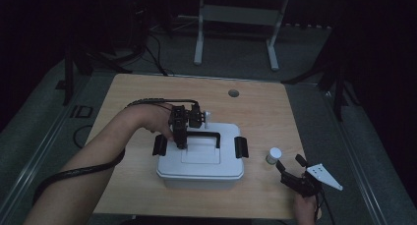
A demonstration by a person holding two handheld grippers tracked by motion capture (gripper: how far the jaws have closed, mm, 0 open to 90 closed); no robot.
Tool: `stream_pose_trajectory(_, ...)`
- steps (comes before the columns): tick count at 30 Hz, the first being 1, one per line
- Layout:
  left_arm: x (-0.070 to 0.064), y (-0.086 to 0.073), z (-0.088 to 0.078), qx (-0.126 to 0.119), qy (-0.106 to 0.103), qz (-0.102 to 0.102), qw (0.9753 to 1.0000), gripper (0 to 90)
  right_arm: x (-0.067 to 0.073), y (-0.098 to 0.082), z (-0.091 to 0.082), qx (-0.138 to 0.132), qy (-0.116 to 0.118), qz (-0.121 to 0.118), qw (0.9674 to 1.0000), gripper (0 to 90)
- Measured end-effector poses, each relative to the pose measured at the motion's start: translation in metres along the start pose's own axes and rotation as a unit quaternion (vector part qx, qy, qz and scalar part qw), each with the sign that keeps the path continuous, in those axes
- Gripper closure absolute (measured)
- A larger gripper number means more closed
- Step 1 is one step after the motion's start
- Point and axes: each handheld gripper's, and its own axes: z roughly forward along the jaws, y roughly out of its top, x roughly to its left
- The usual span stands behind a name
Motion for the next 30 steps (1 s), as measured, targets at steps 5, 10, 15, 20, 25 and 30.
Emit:
stream_pose_trajectory(5,-0.001,0.004,0.003,0.011,-0.005,0.003,0.9999,54.6,0.000,0.000,0.000,0.000,0.000,0.000,1.0000,13.7)
stream_pose_trajectory(10,-0.002,0.007,0.004,0.012,-0.014,0.007,0.9998,62.6,0.000,0.000,0.000,0.001,0.000,0.000,1.0000,13.7)
stream_pose_trajectory(15,-0.006,0.012,0.005,0.021,-0.020,0.015,0.9995,70.6,0.000,0.000,0.000,0.001,-0.003,0.000,1.0000,13.7)
stream_pose_trajectory(20,-0.007,0.016,0.005,0.032,-0.024,0.011,0.9992,80.6,0.000,0.000,0.000,0.001,-0.003,-0.001,1.0000,13.7)
stream_pose_trajectory(25,-0.004,0.019,0.005,0.045,-0.027,0.016,0.9985,82.9,0.000,0.000,0.000,0.001,-0.002,-0.001,1.0000,13.6)
stream_pose_trajectory(30,-0.003,0.019,0.005,0.046,-0.033,0.019,0.9982,83.3,0.000,0.000,0.000,0.000,-0.001,-0.001,1.0000,13.7)
